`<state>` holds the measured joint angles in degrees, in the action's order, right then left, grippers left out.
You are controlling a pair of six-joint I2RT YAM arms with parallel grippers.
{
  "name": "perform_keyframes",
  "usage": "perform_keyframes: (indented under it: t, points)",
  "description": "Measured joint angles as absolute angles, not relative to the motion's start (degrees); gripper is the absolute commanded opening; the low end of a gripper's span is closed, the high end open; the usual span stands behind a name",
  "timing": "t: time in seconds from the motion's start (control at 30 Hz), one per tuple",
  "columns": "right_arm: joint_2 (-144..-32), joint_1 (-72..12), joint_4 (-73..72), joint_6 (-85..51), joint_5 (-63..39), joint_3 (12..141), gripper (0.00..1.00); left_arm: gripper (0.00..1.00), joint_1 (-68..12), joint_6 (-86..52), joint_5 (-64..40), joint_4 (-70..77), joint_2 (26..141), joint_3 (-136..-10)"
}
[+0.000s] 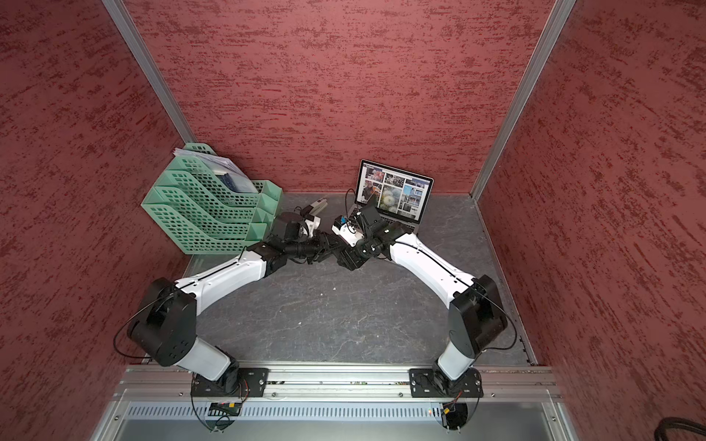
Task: Remove the wireless mouse receiver from the laptop
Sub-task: Pick up the mouse from the center of the board.
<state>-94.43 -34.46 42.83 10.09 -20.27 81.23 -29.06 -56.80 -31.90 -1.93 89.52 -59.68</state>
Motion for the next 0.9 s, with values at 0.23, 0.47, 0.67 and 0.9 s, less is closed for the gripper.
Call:
perform_keyframes:
  t: [0.23,0.47,0.67,0.9]
  points:
    - [-94.4,-34.5,42.7,10.5,-20.3,81.2,0.85,0.23,-29.0,-55.1,-30.9,-4.9,89.3,-60.0]
    - [-91.0,-35.1,41.9,11.2,-16.2,80.1,0.91,0.23,-28.8,-54.0,-30.4,-13.7,89.4,-63.8]
    - [-81.7,-42.6,39.8,14.7,-5.3,76.1,0.87,0.23,-26.5,-53.8,-32.7,-24.5,92.1,-73.9]
    - [-79.0,-57.0,28.9,22.8,12.0,65.7,0.84,0.20,-23.6,-55.8,-41.3,-33.9,99.3,-80.9]
